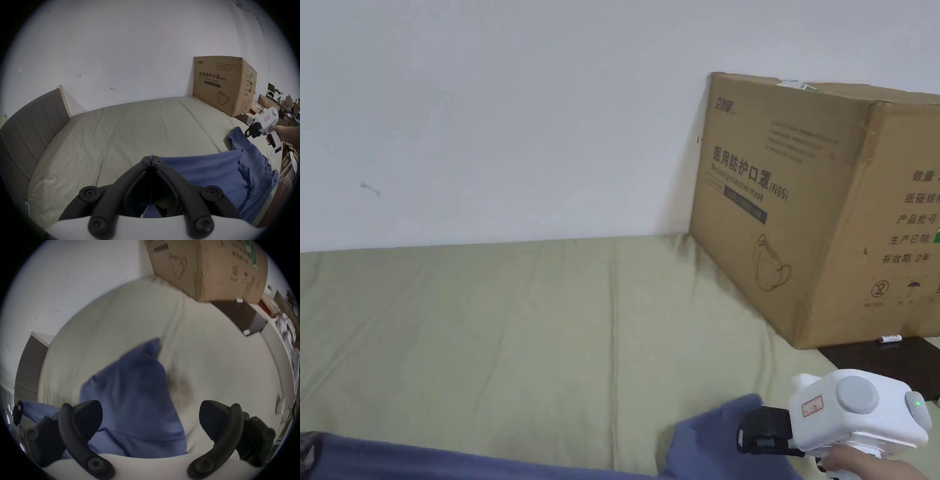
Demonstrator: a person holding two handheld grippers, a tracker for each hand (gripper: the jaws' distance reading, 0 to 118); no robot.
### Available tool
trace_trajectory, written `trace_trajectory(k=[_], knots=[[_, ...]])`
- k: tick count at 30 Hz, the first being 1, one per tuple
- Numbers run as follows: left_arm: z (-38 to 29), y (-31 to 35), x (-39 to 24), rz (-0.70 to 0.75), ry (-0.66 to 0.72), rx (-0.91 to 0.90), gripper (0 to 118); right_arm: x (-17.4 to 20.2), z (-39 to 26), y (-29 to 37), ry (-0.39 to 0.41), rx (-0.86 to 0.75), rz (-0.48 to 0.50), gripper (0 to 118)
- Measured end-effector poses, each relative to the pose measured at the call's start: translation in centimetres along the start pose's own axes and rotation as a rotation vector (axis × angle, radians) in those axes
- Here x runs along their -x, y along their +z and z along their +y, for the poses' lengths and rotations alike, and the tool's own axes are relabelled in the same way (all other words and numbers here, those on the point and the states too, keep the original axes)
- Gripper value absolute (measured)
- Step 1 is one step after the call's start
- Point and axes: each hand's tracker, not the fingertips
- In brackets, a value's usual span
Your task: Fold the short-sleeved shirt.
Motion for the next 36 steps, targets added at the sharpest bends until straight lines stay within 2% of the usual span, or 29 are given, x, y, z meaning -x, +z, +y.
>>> trace_trajectory(k=[2, 4, 5, 6, 7, 8, 10, 11, 12, 13, 16, 20, 27, 31, 36], knots=[[-0.1, 0.2, -0.2, 0.006, -0.004, 0.003, 0, 0.5, 0.4, -1.1, 0.031, 0.008, -0.027, 111], [-0.7, -1.0, 1.2, 0.016, -0.013, 0.024, 0, 2.2, -0.9, -1.2, 0.113, 0.037, -0.082, 98], [-1.0, -1.1, 1.3, 0.016, -0.013, 0.036, 0, 2.8, -1.1, -1.4, 0.164, 0.048, -0.153, 92], [-1.2, -1.3, 1.4, 0.014, -0.012, 0.051, 0, 3.4, -1.3, -1.4, 0.213, 0.04, -0.179, 91], [-1.9, -2.6, 2.8, 0.013, -0.012, 0.063, 0, 3.9, -1.3, -1.0, 0.239, 0.027, -0.169, 84], [-2.2, -2.8, 3.0, 0.018, -0.012, 0.071, 0, 4.3, -2.1, -0.5, 0.24, 0.012, -0.153, 66], [-2.7, -3.0, 3.2, 0.03, -0.013, 0.089, 0, 4.9, -2.3, 0.6, 0.264, -0.003, -0.127, 23], [-2.6, -2.1, 2.8, 0.035, -0.01, 0.092, 0, 5.1, -2.5, 1.2, 0.283, -0.013, -0.093, 11], [-2.8, -2.0, 2.9, 0.033, 0.001, 0.097, 0, 3.6, -2.2, 0.4, 0.27, -0.006, -0.03, 11], [-2.9, -1.8, 2.9, 0.035, 0.013, 0.101, 0, 3.7, -2.6, 1.2, 0.264, -0.038, -0.025, 0], [-3.0, -1.1, 3.4, 0.036, 0.035, 0.102, 0, 3.5, -4.2, 5.1, 0.228, -0.168, -0.013, 0], [-1.3, 1.5, 4.0, 0.044, 0.068, 0.056, 0, 2.8, -5.7, 12.8, 0.162, -0.345, 0.079, 0], [5.0, 9.2, 4.6, 0.044, 0.079, -0.096, 0, 5.5, -7.9, 26.7, 0.259, -0.535, 0.139, 0], [8.9, 13.0, 4.7, 0.042, 0.073, -0.157, 0, 7.4, -7.2, 32.7, 0.257, -0.645, 0.157, 0], [13.6, 15.4, 5.3, 0.058, 0.062, -0.241, 0, 9.7, -4.2, 38.1, 0.292, -0.732, 0.154, 0]])
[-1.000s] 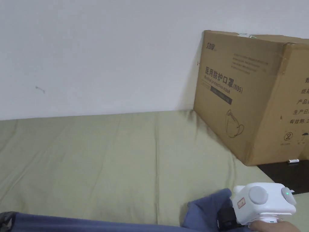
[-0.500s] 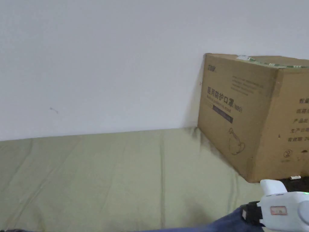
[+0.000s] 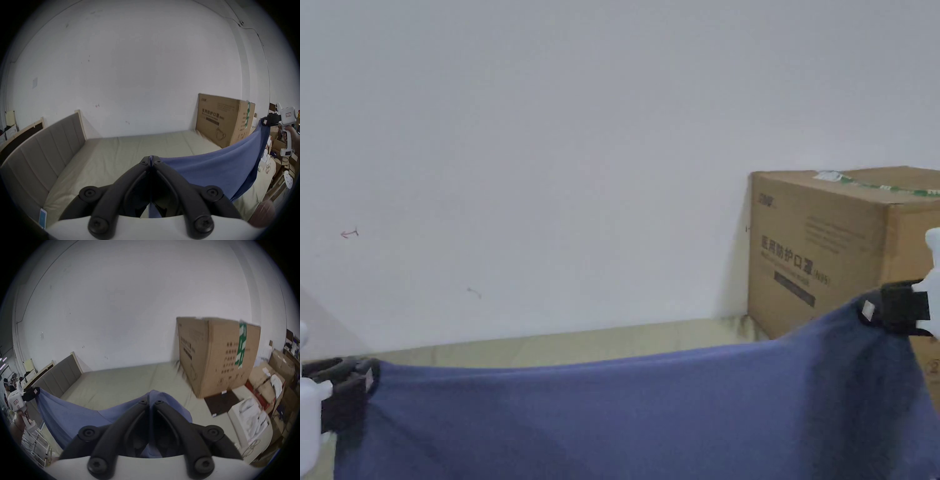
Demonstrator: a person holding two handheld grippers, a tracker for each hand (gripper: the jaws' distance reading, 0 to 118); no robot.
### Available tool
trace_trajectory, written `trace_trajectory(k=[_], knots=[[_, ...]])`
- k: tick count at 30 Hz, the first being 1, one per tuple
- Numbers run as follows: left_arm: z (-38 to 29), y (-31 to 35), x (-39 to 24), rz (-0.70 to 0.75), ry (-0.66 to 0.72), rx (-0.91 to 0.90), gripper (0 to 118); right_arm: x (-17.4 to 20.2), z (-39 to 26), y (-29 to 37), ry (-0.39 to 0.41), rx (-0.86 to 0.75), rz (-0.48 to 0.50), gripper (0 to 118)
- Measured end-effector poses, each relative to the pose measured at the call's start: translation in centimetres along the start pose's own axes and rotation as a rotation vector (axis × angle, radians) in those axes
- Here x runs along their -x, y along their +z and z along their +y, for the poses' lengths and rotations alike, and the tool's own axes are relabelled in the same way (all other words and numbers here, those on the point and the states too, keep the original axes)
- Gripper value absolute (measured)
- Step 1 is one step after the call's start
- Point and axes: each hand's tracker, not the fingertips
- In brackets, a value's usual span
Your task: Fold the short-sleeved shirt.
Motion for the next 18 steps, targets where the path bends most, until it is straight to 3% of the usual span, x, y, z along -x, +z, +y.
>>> trace_trajectory(k=[8, 18], knots=[[6.3, -5.1, 1.3, 0.029, 0.039, -0.043, 0, 2.8, 8.2, -3.8, 0.126, -0.081, -0.091, 0], [12.0, -14.7, 3.4, 0.092, 0.099, -0.057, 0, 4.1, 17.4, -13.0, 0.11, -0.113, -0.147, 0]])
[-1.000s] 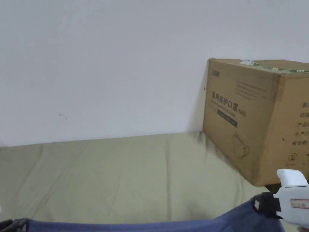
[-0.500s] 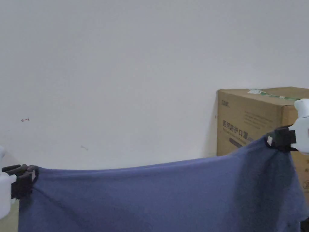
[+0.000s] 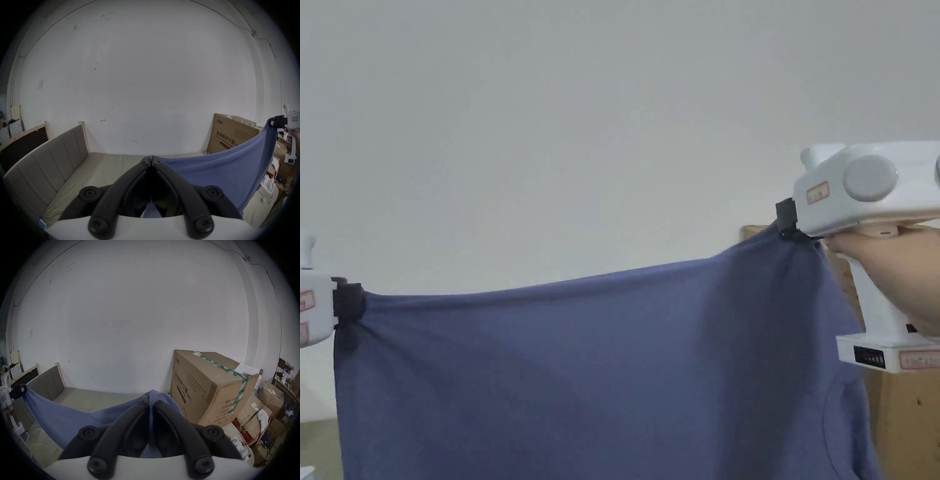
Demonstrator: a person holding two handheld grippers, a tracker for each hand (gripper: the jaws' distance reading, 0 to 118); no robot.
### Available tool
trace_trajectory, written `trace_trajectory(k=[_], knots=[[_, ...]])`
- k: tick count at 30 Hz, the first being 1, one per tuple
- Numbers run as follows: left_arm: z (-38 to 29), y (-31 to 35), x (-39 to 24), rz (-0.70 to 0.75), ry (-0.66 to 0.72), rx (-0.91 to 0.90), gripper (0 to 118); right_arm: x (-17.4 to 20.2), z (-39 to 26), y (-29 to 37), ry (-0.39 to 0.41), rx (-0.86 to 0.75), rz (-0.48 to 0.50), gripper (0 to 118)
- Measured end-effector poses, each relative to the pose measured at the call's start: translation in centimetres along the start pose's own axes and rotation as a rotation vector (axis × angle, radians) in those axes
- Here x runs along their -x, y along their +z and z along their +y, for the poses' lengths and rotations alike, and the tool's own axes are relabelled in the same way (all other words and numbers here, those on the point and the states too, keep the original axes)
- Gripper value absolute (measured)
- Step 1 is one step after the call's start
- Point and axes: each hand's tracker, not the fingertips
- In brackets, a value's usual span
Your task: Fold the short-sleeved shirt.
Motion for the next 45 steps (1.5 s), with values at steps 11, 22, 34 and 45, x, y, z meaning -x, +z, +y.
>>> trace_trajectory(k=[11, 22, 34, 45], knots=[[3.3, -9.7, -1.3, 0.077, -0.003, -0.062, 0, 2.0, 5.4, -6.4, 0.026, -0.113, -0.069, 0], [-15.7, -14.8, -3.1, 0.075, -0.014, 0.291, 0, 1.4, -17.1, -14.2, -0.098, 0.22, -0.05, 0], [-37.5, -0.4, 0.6, -0.031, 0.016, 0.641, 0, -5.0, -44.3, -3.3, -0.083, 0.701, 0.045, 0], [-39.2, 18.1, 0.7, -0.144, -0.108, 0.729, 0, -7.4, -48.6, 14.7, -0.048, 0.827, 0.162, 0]])
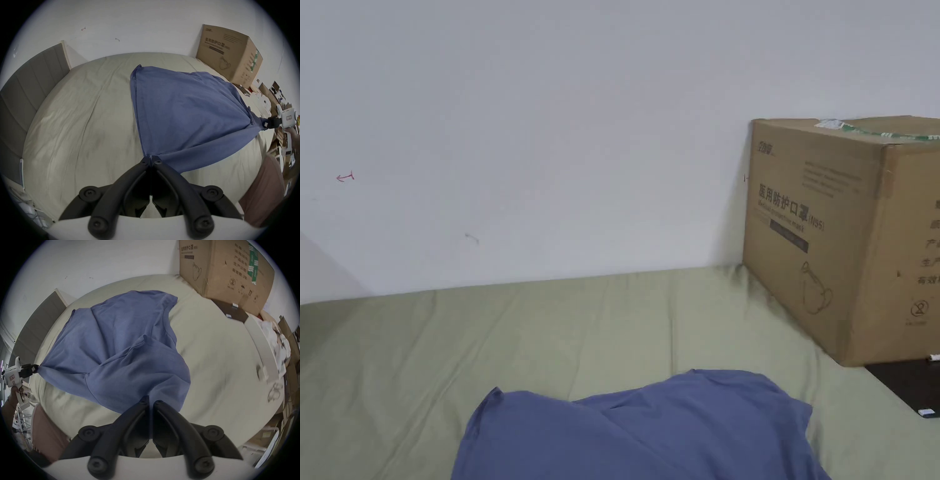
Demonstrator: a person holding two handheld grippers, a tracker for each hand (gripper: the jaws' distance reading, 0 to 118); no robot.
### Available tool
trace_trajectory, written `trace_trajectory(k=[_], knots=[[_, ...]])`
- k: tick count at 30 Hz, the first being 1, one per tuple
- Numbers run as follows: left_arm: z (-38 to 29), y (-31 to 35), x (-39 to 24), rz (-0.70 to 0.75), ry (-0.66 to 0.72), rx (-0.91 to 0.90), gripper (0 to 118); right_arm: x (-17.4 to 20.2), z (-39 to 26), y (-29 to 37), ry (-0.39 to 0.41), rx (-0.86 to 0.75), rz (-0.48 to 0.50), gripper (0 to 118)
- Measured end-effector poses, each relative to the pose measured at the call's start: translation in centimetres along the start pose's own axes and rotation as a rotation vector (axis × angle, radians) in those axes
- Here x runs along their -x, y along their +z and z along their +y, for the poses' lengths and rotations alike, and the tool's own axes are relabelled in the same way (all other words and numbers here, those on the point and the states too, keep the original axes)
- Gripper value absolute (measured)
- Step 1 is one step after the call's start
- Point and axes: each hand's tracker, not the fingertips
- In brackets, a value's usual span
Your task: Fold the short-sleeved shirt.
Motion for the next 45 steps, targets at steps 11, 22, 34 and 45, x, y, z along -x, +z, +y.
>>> trace_trajectory(k=[11, 22, 34, 45], knots=[[-4.3, 1.9, -1.1, 0.003, -0.085, 0.132, 0, 0.6, -5.5, 0.7, -0.014, 0.133, 0.007, 0], [-5.7, 0.3, -1.0, 0.037, -0.084, 0.199, 116, 0.8, -5.2, -0.4, -0.032, 0.102, -0.032, 72], [-2.1, 15.2, -5.2, -0.015, 0.17, -0.633, 112, 5.7, -6.7, 15.2, -0.154, -0.93, -0.016, 114], [-3.2, 20.3, -6.7, 0.254, 0.038, -0.752, 2, 10.5, -7.5, 20.8, -0.075, -1.143, 0.024, 0]])
